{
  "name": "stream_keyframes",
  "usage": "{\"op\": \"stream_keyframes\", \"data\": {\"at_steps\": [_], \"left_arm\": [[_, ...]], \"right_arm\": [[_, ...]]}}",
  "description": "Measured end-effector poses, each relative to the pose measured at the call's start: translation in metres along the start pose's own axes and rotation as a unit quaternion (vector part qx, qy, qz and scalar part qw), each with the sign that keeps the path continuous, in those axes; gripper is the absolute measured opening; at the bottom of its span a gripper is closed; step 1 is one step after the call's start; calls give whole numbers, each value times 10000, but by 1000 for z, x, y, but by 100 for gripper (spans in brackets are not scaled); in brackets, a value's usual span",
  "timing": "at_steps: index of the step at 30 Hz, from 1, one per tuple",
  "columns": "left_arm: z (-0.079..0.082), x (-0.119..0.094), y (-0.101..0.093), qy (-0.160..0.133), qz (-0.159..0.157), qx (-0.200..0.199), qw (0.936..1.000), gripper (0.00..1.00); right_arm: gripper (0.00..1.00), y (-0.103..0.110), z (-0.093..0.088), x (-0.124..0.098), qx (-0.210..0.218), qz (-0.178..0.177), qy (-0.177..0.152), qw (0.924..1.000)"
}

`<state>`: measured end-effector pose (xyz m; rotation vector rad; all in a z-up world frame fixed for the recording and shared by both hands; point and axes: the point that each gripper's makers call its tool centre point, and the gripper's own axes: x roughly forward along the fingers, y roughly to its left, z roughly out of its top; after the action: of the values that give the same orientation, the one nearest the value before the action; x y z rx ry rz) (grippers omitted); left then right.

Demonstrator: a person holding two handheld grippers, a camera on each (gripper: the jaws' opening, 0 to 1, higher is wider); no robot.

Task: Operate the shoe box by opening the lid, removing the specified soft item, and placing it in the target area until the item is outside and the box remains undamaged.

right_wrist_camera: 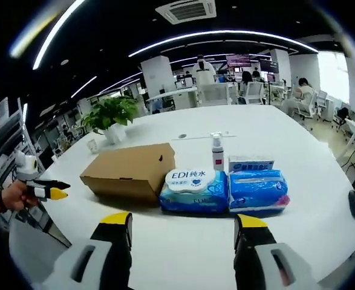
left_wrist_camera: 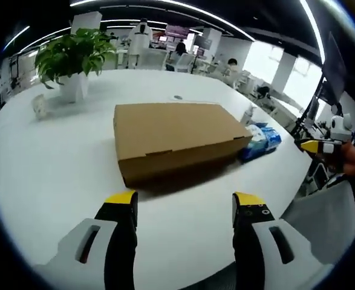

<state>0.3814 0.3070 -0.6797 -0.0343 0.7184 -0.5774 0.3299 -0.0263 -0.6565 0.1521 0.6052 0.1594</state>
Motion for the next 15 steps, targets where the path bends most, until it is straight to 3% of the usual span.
{"op": "stream_keyframes", "data": {"at_steps": [7, 11, 15], "left_arm": [[-16, 0, -15, 159, -155, 191, 9996, 62], [-17, -3, -16, 6, -168, 118, 9998, 62], [-18, -2, -17, -38, -224, 93, 9997, 64]], "right_arm": [[69, 10, 4, 0, 356, -59, -273, 9990], [70, 9, -2, -3, 105, -184, -271, 9994], [71, 2, -9, -6, 291, -232, -278, 9989]]}}
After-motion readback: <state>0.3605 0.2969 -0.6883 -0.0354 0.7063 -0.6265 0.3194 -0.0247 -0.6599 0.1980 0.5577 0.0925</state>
